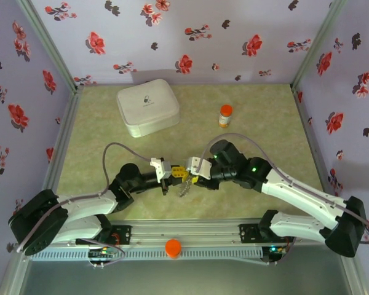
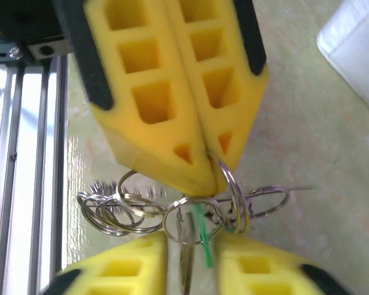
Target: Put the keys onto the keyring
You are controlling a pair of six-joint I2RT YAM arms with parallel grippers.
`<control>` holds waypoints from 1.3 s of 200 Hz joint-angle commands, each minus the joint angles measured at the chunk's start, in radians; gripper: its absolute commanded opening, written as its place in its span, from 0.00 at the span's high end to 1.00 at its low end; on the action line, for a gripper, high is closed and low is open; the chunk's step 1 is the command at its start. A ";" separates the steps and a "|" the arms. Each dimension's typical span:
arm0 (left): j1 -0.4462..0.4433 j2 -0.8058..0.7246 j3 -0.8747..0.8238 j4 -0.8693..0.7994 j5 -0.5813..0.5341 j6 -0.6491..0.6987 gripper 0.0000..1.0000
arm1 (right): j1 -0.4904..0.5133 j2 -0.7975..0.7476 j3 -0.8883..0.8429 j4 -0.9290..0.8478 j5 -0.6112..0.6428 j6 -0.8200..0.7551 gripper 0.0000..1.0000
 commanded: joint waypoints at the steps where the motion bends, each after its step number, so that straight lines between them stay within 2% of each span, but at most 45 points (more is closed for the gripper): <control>1: -0.006 0.009 0.012 0.083 0.028 0.047 1.00 | -0.062 -0.070 0.008 -0.027 -0.076 0.017 0.67; 27: -0.006 0.021 0.012 0.081 0.035 0.052 1.00 | -0.097 -0.110 0.002 0.007 -0.168 0.040 0.66; 46: -0.006 0.031 0.012 0.079 0.048 0.049 1.00 | -0.097 -0.088 -0.001 0.090 -0.221 0.083 0.67; 70: -0.006 0.028 0.040 0.080 0.055 0.042 1.00 | -0.095 -0.053 -0.001 0.108 -0.250 0.085 0.69; 124: -0.006 0.025 0.040 0.077 0.056 0.043 1.00 | -0.096 -0.038 -0.001 0.105 -0.250 0.082 0.79; 188: -0.006 0.019 0.039 0.077 0.058 0.041 1.00 | -0.095 -0.012 0.016 0.073 -0.228 0.065 0.86; 197: -0.006 0.017 0.038 0.076 0.059 0.041 1.00 | -0.095 -0.008 0.023 0.061 -0.229 0.055 0.90; 207: -0.006 0.015 0.039 0.078 0.059 0.037 1.00 | -0.094 0.000 0.034 0.048 -0.231 0.046 1.00; 225: -0.006 0.007 0.042 0.070 0.057 0.025 1.00 | -0.094 0.013 0.064 0.011 -0.227 0.025 1.00; 233: -0.006 -0.005 0.043 0.043 0.044 0.025 0.79 | -0.092 0.020 0.084 -0.015 -0.218 0.012 1.00; 237: -0.006 -0.011 0.046 0.021 0.036 0.025 0.74 | -0.089 0.023 0.095 -0.030 -0.210 0.001 1.00; 253: -0.006 -0.053 0.071 -0.128 0.030 0.063 0.71 | -0.067 0.046 0.155 -0.116 -0.160 -0.051 1.00; 260: -0.006 -0.070 0.092 -0.222 0.028 0.087 0.75 | -0.054 0.060 0.182 -0.156 -0.138 -0.076 1.00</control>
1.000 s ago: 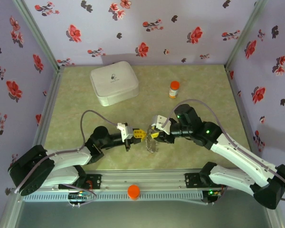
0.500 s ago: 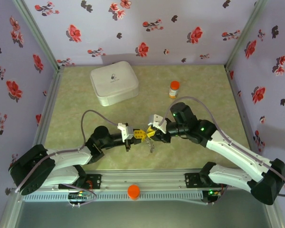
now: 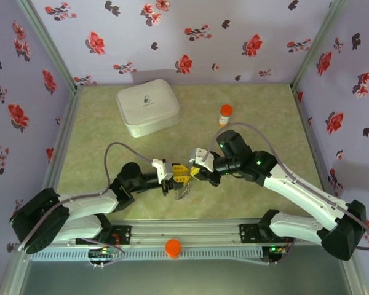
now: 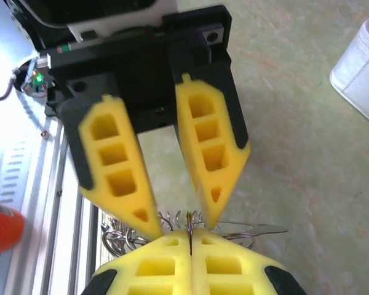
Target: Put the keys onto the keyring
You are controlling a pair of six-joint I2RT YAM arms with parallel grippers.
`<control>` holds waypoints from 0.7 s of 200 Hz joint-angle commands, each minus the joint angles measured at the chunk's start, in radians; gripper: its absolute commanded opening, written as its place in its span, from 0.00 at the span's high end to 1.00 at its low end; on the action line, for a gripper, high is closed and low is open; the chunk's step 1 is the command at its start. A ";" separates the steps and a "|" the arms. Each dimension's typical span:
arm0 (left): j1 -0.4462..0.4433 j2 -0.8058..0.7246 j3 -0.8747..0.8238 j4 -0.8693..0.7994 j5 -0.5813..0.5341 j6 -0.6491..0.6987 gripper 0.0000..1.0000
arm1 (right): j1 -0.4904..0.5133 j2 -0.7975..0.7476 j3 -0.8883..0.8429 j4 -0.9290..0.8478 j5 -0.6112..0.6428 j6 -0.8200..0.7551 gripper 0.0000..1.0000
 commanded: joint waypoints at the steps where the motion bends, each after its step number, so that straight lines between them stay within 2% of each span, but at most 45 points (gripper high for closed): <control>1: -0.006 -0.068 0.078 -0.188 -0.009 0.067 0.76 | 0.032 0.028 0.105 -0.132 0.071 -0.089 1.00; 16: -0.006 -0.093 0.118 -0.364 -0.010 0.127 0.84 | 0.059 0.061 0.159 -0.208 0.126 -0.142 1.00; 33: -0.006 -0.104 0.139 -0.438 -0.013 0.153 0.89 | 0.085 0.098 0.207 -0.268 0.169 -0.175 1.00; 66: -0.006 -0.104 0.157 -0.482 -0.018 0.169 0.90 | 0.100 0.120 0.235 -0.263 0.152 -0.181 1.00; 108: -0.006 -0.106 0.154 -0.484 -0.017 0.164 0.82 | 0.106 0.129 0.231 -0.242 0.152 -0.167 1.00; 125: -0.006 -0.109 0.153 -0.486 -0.018 0.163 0.83 | 0.107 0.128 0.225 -0.242 0.157 -0.166 1.00; 140: -0.006 -0.106 0.154 -0.486 -0.018 0.161 0.88 | 0.110 0.128 0.226 -0.239 0.146 -0.162 1.00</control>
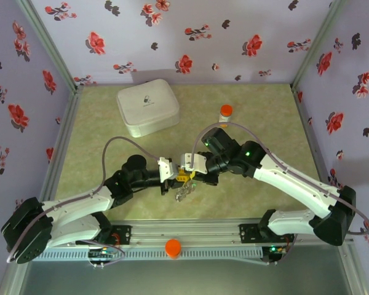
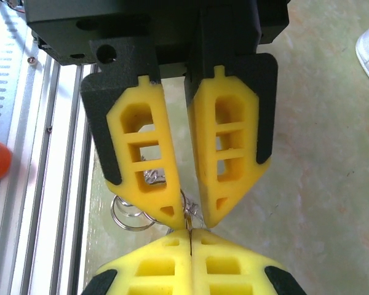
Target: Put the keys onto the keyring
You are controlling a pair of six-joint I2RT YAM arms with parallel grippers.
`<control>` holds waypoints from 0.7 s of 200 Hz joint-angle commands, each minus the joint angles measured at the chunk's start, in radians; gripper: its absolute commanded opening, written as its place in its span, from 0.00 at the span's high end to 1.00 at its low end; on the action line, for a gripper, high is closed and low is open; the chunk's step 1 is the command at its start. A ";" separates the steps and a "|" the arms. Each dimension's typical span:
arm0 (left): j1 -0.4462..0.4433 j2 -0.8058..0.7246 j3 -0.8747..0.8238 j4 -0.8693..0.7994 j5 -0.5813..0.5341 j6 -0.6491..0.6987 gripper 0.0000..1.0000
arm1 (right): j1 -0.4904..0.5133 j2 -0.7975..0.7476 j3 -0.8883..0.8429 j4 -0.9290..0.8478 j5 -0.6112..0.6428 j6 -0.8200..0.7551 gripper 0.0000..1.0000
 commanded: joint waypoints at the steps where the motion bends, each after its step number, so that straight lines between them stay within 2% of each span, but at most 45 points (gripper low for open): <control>1: -0.005 -0.008 0.023 -0.012 -0.009 0.012 0.88 | 0.011 -0.005 0.031 0.016 -0.018 -0.006 1.00; 39: -0.005 -0.008 0.022 0.017 -0.010 0.003 1.00 | 0.014 -0.011 0.007 0.057 -0.050 0.028 1.00; 76: -0.005 -0.004 -0.007 0.135 -0.006 -0.066 1.00 | 0.011 -0.031 -0.036 0.090 -0.050 0.047 1.00; 81: -0.005 -0.002 -0.010 0.144 -0.006 -0.071 0.92 | 0.011 -0.031 -0.037 0.092 -0.052 0.049 1.00; 85: -0.005 -0.001 -0.011 0.147 -0.005 -0.071 0.90 | 0.011 -0.031 -0.035 0.092 -0.053 0.049 1.00; 107: -0.005 0.007 -0.006 0.133 -0.005 -0.069 0.88 | 0.011 -0.027 -0.030 0.099 -0.070 0.050 1.00; 121: -0.005 0.011 -0.003 0.126 -0.005 -0.066 0.92 | 0.011 -0.027 -0.029 0.108 -0.090 0.051 1.00; 134: -0.005 0.010 -0.005 0.133 -0.002 -0.067 1.00 | 0.012 -0.025 -0.027 0.112 -0.105 0.058 1.00; 140: -0.005 0.009 -0.004 0.133 -0.002 -0.069 1.00 | 0.013 -0.025 -0.028 0.113 -0.104 0.060 1.00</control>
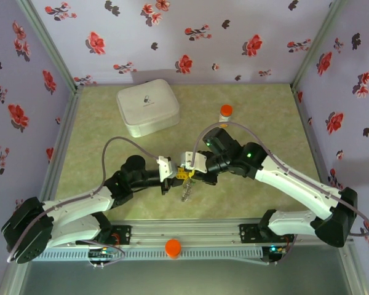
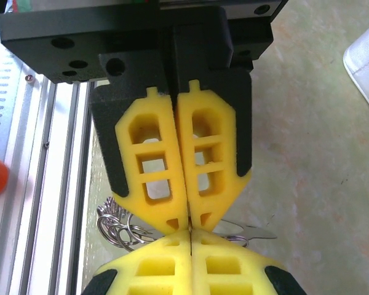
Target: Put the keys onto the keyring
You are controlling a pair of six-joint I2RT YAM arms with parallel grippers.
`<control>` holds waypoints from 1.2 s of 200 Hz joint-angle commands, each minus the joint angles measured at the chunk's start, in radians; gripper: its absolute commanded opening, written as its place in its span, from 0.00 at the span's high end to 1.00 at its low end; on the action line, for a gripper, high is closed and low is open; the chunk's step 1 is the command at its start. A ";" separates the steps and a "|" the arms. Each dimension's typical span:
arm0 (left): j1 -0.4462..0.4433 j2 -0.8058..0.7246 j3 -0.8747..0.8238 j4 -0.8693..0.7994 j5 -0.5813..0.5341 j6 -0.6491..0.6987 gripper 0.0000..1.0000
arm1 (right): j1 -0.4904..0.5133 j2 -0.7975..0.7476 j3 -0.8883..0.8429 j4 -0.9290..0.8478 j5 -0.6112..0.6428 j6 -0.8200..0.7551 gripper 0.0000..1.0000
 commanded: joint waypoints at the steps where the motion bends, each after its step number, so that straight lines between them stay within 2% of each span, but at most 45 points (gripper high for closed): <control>1: -0.004 0.004 0.006 0.074 -0.003 -0.011 1.00 | 0.014 -0.006 -0.004 0.052 -0.088 0.024 1.00; 18: -0.004 -0.005 0.003 0.064 -0.005 -0.003 1.00 | 0.010 -0.022 -0.017 0.069 -0.047 0.039 0.98; 28: -0.004 -0.015 -0.002 0.065 -0.014 -0.002 1.00 | -0.006 -0.055 -0.042 0.100 -0.033 0.070 0.77; 39: -0.003 -0.023 -0.012 0.078 -0.037 -0.006 1.00 | -0.038 -0.098 -0.081 0.139 -0.049 0.106 0.68; 73: -0.003 -0.016 -0.060 0.251 -0.078 -0.055 1.00 | -0.077 -0.186 -0.209 0.199 -0.037 0.169 0.61; 101: -0.004 0.004 -0.082 0.352 -0.082 -0.089 1.00 | -0.078 -0.187 -0.267 0.255 -0.052 0.222 0.61; 163: -0.004 0.005 -0.085 0.354 -0.082 -0.094 1.00 | -0.077 -0.166 -0.287 0.324 -0.060 0.245 0.66; 240: -0.004 0.010 -0.077 0.381 -0.052 -0.099 1.00 | -0.078 -0.153 -0.272 0.315 -0.076 0.242 0.91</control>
